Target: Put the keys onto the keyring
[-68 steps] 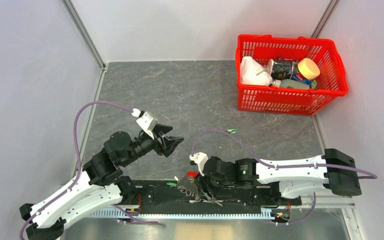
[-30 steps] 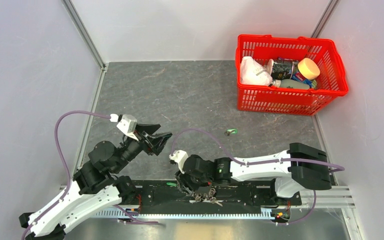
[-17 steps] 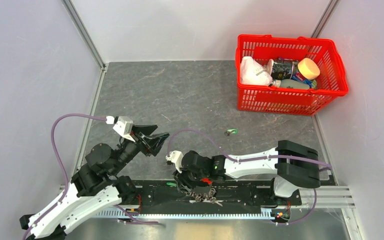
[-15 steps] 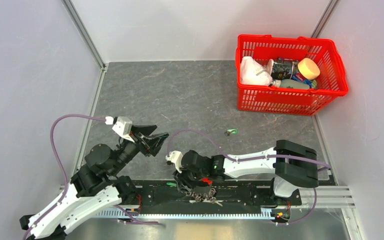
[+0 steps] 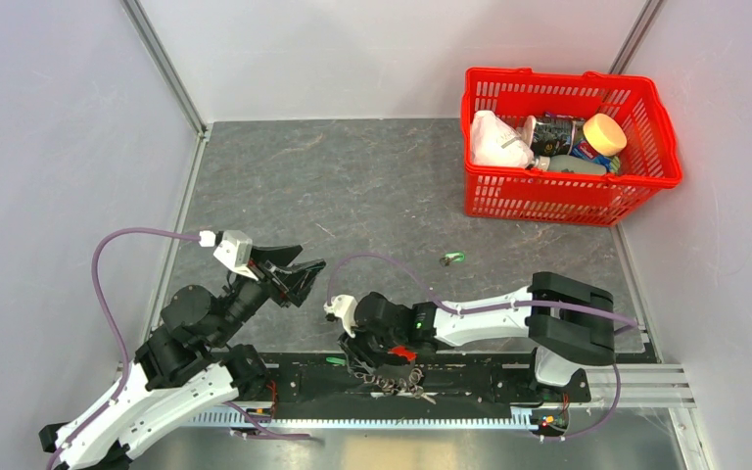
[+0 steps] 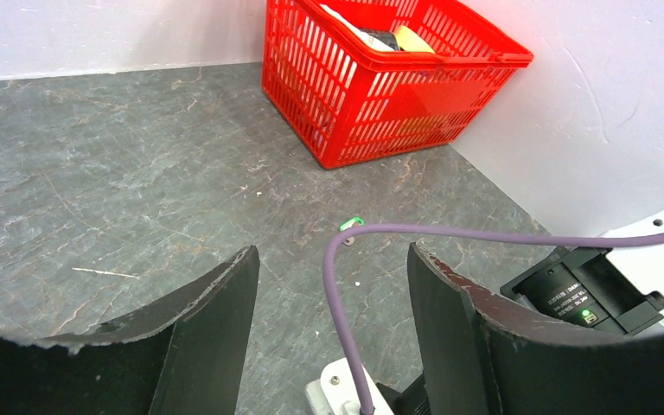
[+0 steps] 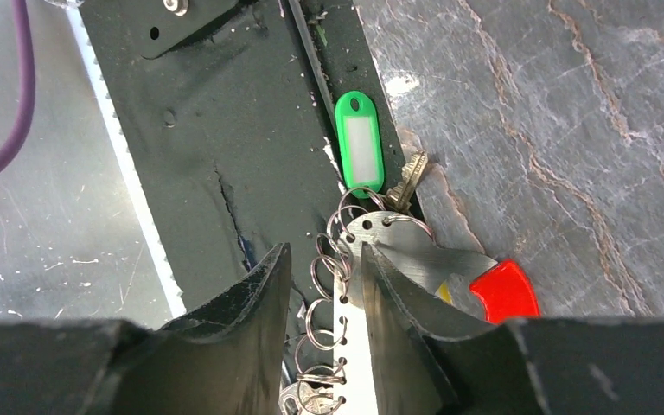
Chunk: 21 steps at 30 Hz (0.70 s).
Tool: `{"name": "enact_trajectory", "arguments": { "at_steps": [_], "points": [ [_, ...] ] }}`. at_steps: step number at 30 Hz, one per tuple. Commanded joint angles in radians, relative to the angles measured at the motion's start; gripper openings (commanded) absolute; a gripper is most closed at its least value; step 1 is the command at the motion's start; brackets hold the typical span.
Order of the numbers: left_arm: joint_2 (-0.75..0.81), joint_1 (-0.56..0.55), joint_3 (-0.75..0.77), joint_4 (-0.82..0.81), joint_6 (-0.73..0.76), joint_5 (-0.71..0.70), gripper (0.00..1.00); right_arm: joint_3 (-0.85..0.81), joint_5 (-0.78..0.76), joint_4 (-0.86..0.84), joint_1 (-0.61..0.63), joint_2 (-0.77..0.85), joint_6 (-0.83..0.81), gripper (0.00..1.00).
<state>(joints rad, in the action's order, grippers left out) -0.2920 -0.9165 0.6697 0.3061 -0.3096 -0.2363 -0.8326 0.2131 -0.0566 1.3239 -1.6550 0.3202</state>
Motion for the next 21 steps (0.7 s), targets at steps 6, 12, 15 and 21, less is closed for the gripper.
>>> {"name": "enact_trajectory", "arguments": {
  "at_steps": [6, 12, 15, 21],
  "points": [
    [0.008, -0.002, 0.002, -0.015, -0.027, -0.034, 0.70, 0.007, 0.021, -0.032, -0.006, -0.022, -0.005, 0.39],
    [0.008, -0.002, 0.003, -0.013, -0.028, -0.036, 0.70, 0.009, 0.031, -0.025, -0.006, -0.023, -0.003, 0.31],
    [0.008, -0.001, 0.002, -0.013, -0.028, -0.036, 0.70, 0.008, 0.039, -0.023, -0.006, -0.025, -0.001, 0.27],
    [0.010, -0.002, 0.003, -0.012, -0.026, -0.037, 0.70, 0.007, 0.042, -0.018, -0.007, -0.027, 0.002, 0.21]
  ]
}}
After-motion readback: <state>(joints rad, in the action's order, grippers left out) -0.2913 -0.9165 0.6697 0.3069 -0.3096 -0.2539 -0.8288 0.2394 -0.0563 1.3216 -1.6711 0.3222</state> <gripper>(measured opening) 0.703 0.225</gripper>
